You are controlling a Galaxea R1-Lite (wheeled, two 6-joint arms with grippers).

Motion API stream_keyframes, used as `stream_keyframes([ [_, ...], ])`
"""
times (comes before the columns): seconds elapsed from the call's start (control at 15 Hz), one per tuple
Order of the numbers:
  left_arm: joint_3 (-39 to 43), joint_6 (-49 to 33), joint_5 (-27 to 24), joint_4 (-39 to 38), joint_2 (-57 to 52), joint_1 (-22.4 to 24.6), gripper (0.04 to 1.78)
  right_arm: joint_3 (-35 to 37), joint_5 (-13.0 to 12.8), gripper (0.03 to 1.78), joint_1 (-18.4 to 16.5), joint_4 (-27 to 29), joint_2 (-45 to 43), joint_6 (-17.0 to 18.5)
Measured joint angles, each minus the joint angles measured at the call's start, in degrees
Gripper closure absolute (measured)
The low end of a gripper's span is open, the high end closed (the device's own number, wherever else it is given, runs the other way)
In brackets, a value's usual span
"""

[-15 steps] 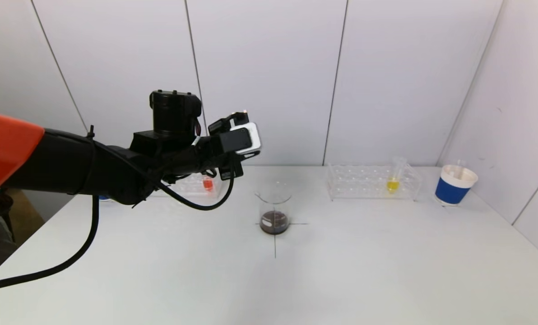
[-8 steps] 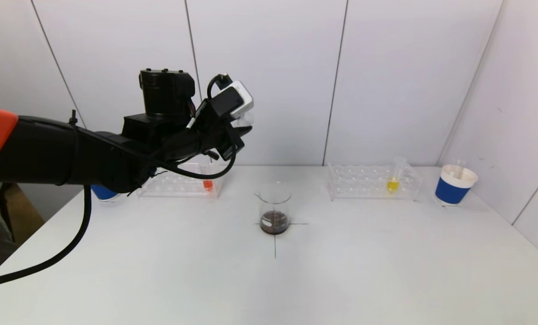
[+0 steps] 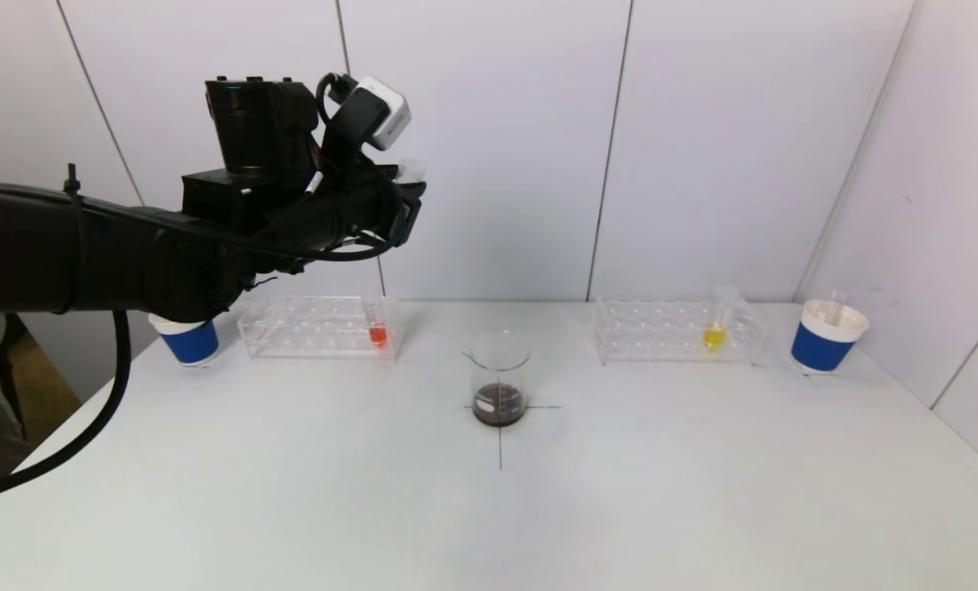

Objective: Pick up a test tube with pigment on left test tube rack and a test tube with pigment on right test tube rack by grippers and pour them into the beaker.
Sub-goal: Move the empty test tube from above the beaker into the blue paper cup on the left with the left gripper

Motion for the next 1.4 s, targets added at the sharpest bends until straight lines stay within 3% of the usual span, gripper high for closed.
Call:
stream_keyframes([
  [0.27, -1.9, -6.0, 3.4, 0.7, -0.4, 1.9, 1.39, 0.0, 0.0, 0.04, 0.0, 0.0, 0.0, 0.0],
  [0.87, -2.6, -11.4, 2.7, 0.9, -1.1, 13.9, 1.39, 0.0, 0.0, 0.04, 0.0, 0.0, 0.0, 0.0],
  [1.4, -2.6, -15.7, 2.3, 0.5, -0.2, 21.7, 1.39, 0.0, 0.0, 0.04, 0.0, 0.0, 0.0, 0.0],
])
